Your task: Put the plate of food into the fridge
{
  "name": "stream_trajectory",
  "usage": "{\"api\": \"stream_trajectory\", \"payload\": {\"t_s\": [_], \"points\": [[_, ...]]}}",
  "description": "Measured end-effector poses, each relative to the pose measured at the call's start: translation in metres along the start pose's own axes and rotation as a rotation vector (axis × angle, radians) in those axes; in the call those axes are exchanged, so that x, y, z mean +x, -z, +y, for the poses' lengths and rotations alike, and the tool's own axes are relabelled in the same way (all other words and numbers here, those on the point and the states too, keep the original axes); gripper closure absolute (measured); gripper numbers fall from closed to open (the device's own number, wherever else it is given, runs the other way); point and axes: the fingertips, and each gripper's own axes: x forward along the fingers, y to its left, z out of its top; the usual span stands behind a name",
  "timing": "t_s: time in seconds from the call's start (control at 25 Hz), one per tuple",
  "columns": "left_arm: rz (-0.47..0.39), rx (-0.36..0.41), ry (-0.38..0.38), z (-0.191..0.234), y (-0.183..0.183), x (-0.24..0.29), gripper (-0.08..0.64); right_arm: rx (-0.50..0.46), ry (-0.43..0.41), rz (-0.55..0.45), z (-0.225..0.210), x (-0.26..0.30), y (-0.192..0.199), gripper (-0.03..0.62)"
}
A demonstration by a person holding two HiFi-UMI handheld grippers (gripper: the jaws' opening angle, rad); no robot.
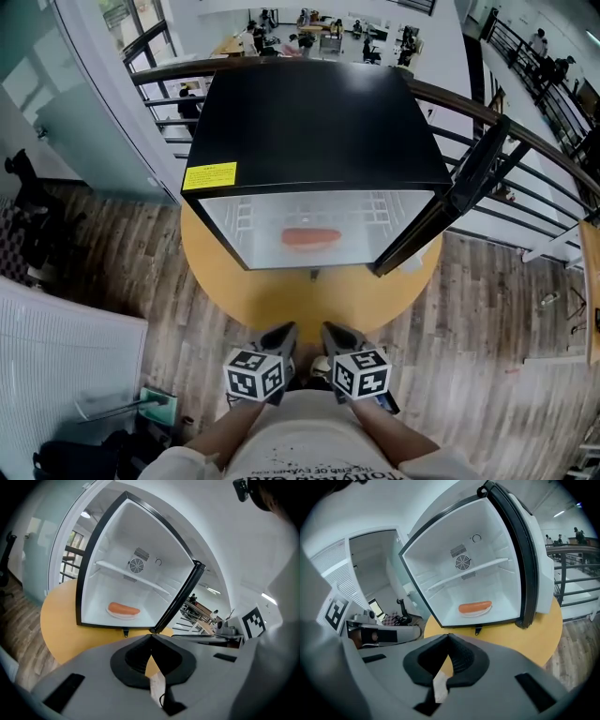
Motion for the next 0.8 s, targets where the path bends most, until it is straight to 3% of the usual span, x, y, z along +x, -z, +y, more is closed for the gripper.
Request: {"api": "stream_trajectory", "payload": {"t_s": [0.8], "points": [[-0.04,0.041,-0.028,-0.007,-0.008,-0.013,0.537,0.031,-0.004,-0.028,0.002,-0.013,-0.002,0.568]]}}
